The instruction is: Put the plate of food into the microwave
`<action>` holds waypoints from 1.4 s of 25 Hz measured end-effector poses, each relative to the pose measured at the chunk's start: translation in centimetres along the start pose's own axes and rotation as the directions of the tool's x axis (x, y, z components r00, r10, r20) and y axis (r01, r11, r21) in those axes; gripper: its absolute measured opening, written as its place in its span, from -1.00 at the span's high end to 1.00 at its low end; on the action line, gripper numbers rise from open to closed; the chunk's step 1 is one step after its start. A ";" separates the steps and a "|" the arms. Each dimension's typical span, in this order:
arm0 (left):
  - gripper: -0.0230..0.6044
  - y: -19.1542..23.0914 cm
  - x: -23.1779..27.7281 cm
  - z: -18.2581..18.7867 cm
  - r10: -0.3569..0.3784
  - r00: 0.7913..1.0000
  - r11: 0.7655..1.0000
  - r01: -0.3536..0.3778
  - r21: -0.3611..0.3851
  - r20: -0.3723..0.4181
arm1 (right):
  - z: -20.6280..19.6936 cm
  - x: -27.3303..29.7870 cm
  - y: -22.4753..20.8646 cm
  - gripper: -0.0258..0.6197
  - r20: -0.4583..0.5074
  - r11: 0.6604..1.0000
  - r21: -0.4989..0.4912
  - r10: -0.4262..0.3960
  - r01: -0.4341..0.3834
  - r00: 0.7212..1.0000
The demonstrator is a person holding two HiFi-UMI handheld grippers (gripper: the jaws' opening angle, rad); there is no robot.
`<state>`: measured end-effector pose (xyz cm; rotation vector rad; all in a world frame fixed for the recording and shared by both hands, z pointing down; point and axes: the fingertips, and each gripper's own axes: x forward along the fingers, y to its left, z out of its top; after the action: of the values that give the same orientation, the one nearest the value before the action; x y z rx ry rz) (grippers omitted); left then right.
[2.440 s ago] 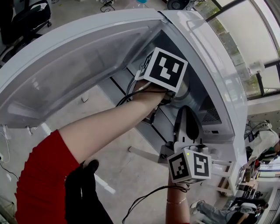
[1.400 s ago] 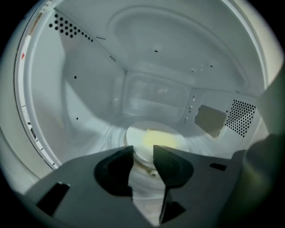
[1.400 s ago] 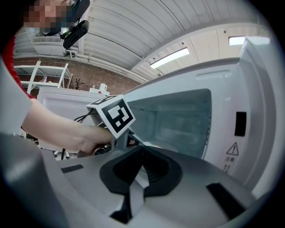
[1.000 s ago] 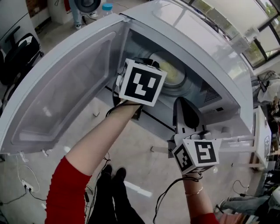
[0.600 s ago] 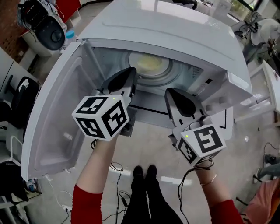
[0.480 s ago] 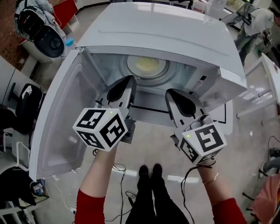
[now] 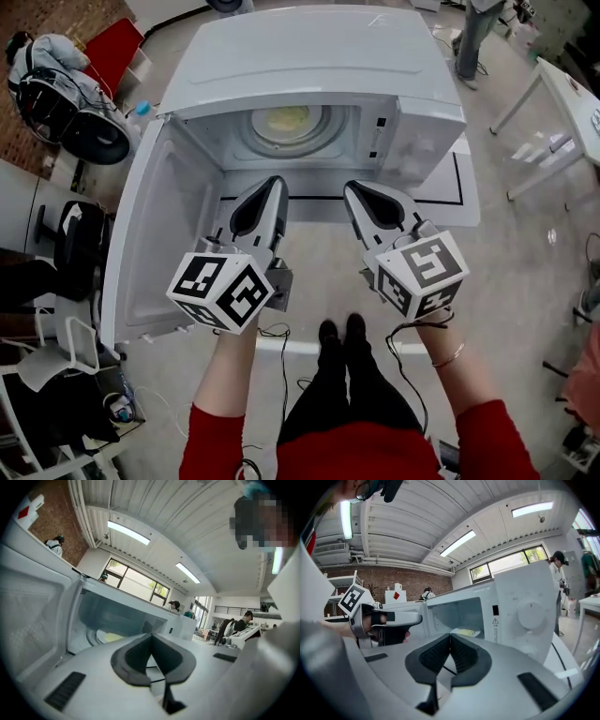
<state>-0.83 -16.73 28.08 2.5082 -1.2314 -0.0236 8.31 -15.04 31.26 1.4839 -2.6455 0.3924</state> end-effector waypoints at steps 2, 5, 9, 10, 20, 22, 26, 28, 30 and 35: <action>0.90 -1.1 -1.0 -0.1 -0.010 1.000 0.999 0.010 -0.031 -0.006 | 0.1 -1.7 0.5 0.87 -0.016 1.000 0.011 -0.010 0.010 1.000; 0.90 -2.7 -2.3 -0.5 -0.016 1.000 0.999 0.016 -0.033 -0.019 | -0.1 -4.1 1.1 0.87 -0.032 0.999 0.045 -0.014 0.015 0.999; 0.90 -4.9 -4.7 -0.8 -0.027 0.999 1.000 0.026 -0.016 -0.024 | -0.2 -7.3 2.4 0.87 -0.027 0.996 0.085 -0.001 0.003 1.000; 0.90 -5.5 -5.4 -0.9 -0.028 0.999 0.999 0.027 -0.018 -0.025 | -0.4 -8.1 2.7 0.88 -0.022 0.995 0.096 -0.002 0.004 1.000; 0.90 -8.8 -9.5 -3.3 -0.018 0.999 0.998 0.021 0.060 -0.044 | -1.3 -12.7 4.1 0.88 -0.004 0.993 0.114 -0.004 0.005 1.000; 0.90 -8.9 -9.6 -3.5 -0.018 0.999 0.999 0.020 0.044 -0.041 | -1.1 -13.0 4.3 0.88 0.004 0.994 0.111 0.004 -0.004 1.000; 0.90 -9.2 -9.7 -3.5 -0.013 1.000 1.000 0.013 0.025 -0.023 | -0.4 -13.1 4.5 0.88 0.019 0.995 0.095 0.015 -0.016 1.000; 0.90 -9.4 -9.7 -3.4 -0.011 1.000 1.000 0.012 0.022 -0.018 | -0.1 -13.2 4.6 0.88 0.022 0.997 0.080 0.021 -0.022 1.000; 0.90 -9.6 -9.7 -3.2 -0.011 1.000 1.000 0.012 0.023 -0.011 | 0.1 -13.3 4.8 0.88 0.023 0.998 0.061 0.026 -0.027 0.999; 0.90 -10.0 -9.9 -2.4 -0.016 1.000 0.999 0.016 0.042 0.006 | 0.5 -13.4 5.3 0.88 0.034 0.999 0.029 0.039 -0.040 0.999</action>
<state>1.08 -2.75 25.91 2.5562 -1.2268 -0.0099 10.89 -1.43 27.16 1.4612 -2.7103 0.4151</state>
